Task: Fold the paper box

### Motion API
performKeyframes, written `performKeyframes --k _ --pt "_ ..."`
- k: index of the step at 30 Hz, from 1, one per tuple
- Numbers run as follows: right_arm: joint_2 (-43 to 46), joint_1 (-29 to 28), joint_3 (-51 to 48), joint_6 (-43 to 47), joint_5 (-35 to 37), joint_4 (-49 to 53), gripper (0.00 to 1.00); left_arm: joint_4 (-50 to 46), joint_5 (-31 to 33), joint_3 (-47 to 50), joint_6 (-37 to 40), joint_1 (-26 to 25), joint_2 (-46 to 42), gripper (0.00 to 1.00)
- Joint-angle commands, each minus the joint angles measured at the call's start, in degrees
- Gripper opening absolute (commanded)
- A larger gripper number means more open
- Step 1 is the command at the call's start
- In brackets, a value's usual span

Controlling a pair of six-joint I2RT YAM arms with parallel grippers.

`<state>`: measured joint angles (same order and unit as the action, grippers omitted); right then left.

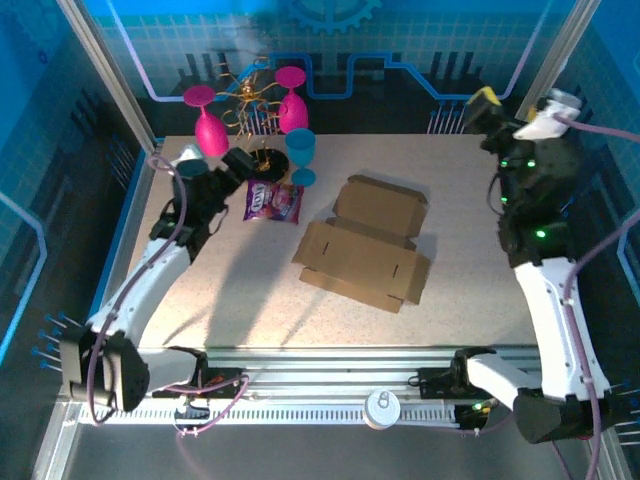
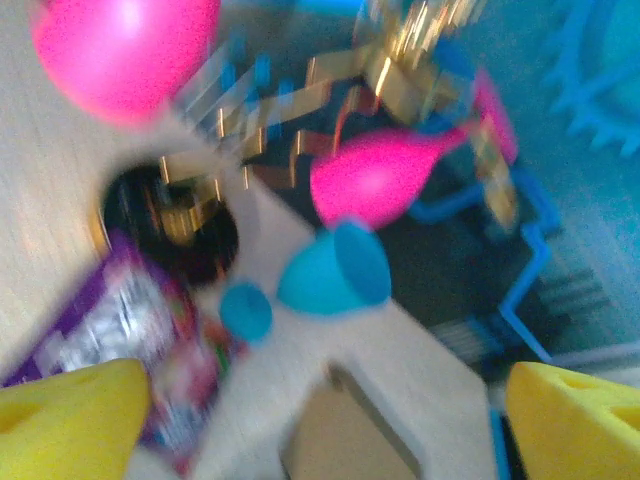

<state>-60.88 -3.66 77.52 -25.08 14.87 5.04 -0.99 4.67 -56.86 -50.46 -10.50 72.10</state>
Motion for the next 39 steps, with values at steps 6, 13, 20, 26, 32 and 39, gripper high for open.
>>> performKeyframes --k 6,13,20,26,32,39 --pt "-5.8 -13.6 -10.8 -21.1 -14.7 34.7 0.41 -6.4 -14.3 7.3 -16.5 -15.3 5.1 0.59" --pt "-16.4 -16.9 -23.3 -25.5 -31.7 16.9 0.34 8.5 -19.3 15.3 -24.5 -16.1 12.7 0.50" --pt "-31.6 -15.3 -24.2 -26.6 -33.4 13.5 0.32 17.0 -20.8 18.2 -27.9 -16.2 20.5 0.47" --pt "-39.6 -11.9 -23.7 -24.3 -35.9 15.2 0.29 18.8 -18.9 19.4 -26.1 -16.2 21.4 0.48" --pt "-41.2 -11.5 -23.6 -23.4 -36.4 17.2 0.29 14.5 -15.0 20.6 -24.7 -16.1 19.8 0.51" --pt "-43.0 -11.0 -22.7 -22.8 -37.7 18.1 0.29 15.9 -13.2 22.1 -25.5 -16.1 20.2 0.52"
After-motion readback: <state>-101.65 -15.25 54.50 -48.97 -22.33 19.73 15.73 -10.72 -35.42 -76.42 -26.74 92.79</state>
